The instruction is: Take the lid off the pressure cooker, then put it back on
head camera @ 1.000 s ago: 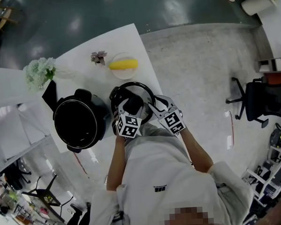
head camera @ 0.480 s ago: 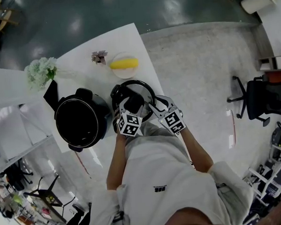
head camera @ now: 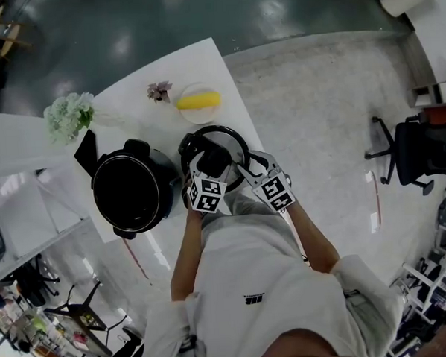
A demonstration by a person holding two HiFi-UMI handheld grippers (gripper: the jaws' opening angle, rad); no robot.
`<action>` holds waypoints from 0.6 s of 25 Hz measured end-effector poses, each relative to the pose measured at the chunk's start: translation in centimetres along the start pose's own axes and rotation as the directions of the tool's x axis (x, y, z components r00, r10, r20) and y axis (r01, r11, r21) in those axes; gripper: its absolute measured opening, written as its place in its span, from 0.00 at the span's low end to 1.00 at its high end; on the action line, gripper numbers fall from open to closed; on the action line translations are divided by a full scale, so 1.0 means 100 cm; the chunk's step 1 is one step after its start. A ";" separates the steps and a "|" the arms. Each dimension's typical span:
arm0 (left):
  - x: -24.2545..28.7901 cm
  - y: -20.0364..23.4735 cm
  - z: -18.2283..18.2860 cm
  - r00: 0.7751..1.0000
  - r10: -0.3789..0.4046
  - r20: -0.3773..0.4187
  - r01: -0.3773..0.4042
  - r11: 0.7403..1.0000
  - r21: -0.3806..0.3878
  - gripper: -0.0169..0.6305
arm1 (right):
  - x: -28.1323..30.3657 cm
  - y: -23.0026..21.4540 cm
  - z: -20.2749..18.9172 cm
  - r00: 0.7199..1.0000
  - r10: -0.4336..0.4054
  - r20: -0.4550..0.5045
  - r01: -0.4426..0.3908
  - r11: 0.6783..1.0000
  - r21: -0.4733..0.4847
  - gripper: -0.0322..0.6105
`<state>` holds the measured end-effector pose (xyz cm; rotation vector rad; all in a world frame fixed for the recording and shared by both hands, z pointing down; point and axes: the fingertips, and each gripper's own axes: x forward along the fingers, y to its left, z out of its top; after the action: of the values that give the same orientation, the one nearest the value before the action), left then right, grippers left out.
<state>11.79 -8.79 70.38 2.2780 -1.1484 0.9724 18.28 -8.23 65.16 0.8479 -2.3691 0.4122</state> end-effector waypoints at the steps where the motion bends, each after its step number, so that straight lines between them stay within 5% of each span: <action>1: -0.002 -0.001 0.002 1.000 -0.003 0.004 0.003 1.000 0.004 0.58 | -0.001 0.001 0.000 1.000 0.000 0.002 0.000 1.000 -0.001 0.31; 15: -0.039 -0.008 0.000 1.000 0.004 0.005 -0.004 1.000 0.029 0.51 | -0.022 0.013 0.005 0.997 -0.001 0.072 0.002 1.000 -0.022 0.31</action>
<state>10.82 -6.24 67.45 2.3024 -1.1486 0.9918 18.58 -6.40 63.34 0.8681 -2.4343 0.3604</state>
